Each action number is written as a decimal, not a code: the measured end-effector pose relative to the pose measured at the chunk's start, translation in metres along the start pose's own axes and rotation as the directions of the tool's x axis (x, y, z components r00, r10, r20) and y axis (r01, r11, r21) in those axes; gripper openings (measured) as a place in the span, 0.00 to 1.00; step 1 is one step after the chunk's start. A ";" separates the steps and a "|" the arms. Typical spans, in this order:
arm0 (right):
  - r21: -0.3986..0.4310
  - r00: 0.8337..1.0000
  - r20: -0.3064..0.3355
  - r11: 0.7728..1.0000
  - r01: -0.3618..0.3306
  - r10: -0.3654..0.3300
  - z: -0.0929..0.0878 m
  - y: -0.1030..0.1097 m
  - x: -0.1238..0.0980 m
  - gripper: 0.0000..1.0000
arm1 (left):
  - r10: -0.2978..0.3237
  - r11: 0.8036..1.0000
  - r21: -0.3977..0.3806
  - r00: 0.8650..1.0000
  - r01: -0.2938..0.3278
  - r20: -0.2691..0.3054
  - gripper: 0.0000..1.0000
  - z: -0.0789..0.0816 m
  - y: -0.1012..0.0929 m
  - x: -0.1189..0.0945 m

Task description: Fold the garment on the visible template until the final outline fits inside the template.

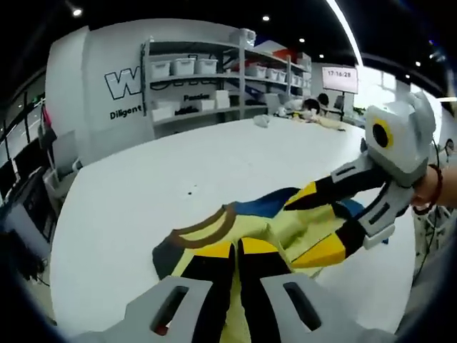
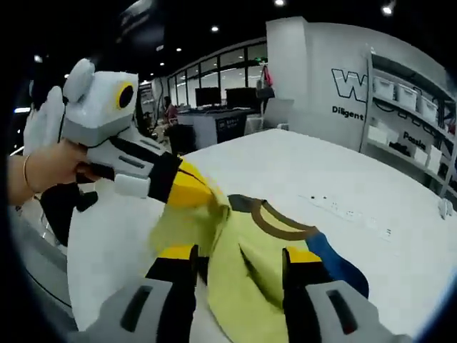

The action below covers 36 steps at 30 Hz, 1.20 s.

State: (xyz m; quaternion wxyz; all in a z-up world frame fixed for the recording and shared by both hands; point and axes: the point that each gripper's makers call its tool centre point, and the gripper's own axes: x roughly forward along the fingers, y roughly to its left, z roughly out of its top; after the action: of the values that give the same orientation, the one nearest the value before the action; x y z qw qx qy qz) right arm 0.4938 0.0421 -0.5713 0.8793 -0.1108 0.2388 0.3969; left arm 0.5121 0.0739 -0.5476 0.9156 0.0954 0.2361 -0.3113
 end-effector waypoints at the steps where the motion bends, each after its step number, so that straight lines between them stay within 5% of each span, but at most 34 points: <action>1: 0.001 1.000 -0.002 1.000 -0.004 0.004 0.000 0.001 0.002 0.43 | -0.009 1.000 0.000 1.000 0.009 0.003 0.01 0.001 -0.002 0.000; 5: -0.076 0.998 0.028 0.995 -0.062 0.065 0.013 0.010 0.024 0.34 | -0.065 0.998 0.012 0.998 0.065 0.008 0.01 0.004 -0.015 0.000; 9: -0.084 0.997 0.013 0.994 -0.075 0.076 0.012 0.010 0.030 0.00 | -0.047 0.998 0.052 0.999 0.047 0.008 0.02 0.004 -0.014 -0.002; 13: -0.097 0.998 0.010 0.993 -0.065 0.067 0.014 0.005 0.034 0.00 | 0.007 0.995 0.097 1.000 -0.007 0.004 0.06 0.003 -0.007 -0.007; 17: -0.036 0.999 0.037 0.999 0.007 -0.005 0.021 -0.021 0.026 0.00 | 0.106 0.991 0.079 0.992 -0.111 0.067 0.16 -0.003 -0.008 -0.032; 20: 0.022 0.997 0.053 0.998 0.059 -0.060 0.026 -0.041 0.021 0.00 | 0.084 0.993 0.075 0.995 -0.088 0.055 0.14 -0.018 -0.029 -0.035; 27: 0.063 0.991 0.041 0.990 0.125 -0.128 0.026 -0.068 0.012 0.00 | 0.012 0.998 0.069 0.998 -0.007 -0.069 0.25 -0.064 -0.057 -0.002; 36: 0.091 0.988 0.016 0.984 0.153 -0.155 0.014 -0.080 0.013 0.00 | 0.024 0.999 0.045 0.992 -0.019 -0.122 0.33 -0.090 -0.052 0.042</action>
State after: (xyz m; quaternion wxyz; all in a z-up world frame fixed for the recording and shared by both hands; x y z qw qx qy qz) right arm 0.5661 0.0030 -0.5656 0.9141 -0.0847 0.2373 0.3179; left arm 0.4753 0.0397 -0.6480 0.9002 0.1370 0.2841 -0.3002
